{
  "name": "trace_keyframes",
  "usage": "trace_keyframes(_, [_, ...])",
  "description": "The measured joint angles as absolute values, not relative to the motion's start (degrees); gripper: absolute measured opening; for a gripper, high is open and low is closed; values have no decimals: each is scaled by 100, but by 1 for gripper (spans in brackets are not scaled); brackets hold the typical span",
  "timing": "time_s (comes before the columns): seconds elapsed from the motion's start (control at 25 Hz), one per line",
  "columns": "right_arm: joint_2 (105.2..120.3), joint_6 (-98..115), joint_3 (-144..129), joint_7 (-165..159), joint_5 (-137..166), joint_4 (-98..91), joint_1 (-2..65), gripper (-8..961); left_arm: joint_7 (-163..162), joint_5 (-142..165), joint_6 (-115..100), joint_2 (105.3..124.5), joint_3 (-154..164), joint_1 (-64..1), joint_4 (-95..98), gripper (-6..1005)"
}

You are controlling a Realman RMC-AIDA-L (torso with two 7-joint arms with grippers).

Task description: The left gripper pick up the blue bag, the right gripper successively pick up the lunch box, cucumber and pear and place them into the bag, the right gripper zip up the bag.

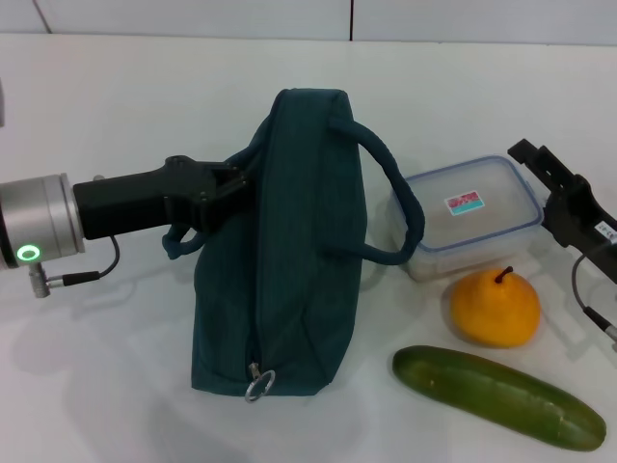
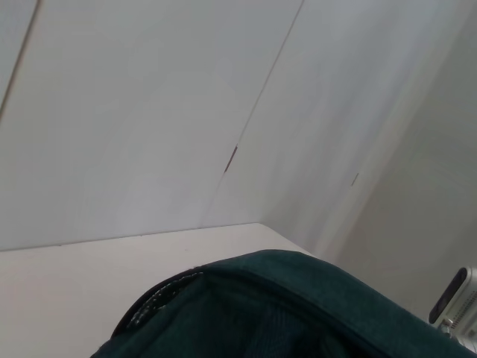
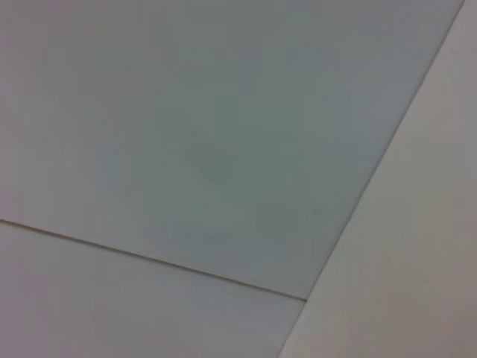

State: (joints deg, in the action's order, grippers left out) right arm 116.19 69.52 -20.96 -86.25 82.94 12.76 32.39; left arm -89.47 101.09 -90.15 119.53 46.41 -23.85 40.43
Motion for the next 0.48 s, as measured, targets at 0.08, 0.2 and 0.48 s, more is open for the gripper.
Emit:
trace_keyframes(0.08, [11619,6950,-2090,-8630,8292,1271,3260,834,-8947,10107,-9011,11953,4641,-2384,4043,43])
trace_keyframes(0.2, [11619,6949,-2082,-8631,8292,1266,3283,826,-8947,10107,-9001,11953,4641,-2383,4043,43])
trace_keyframes(0.48, [11619,6958,-2077,-8579,8301,1269,3254,807,-8947,10107,-8988,11953,4641,-2391,4043,44])
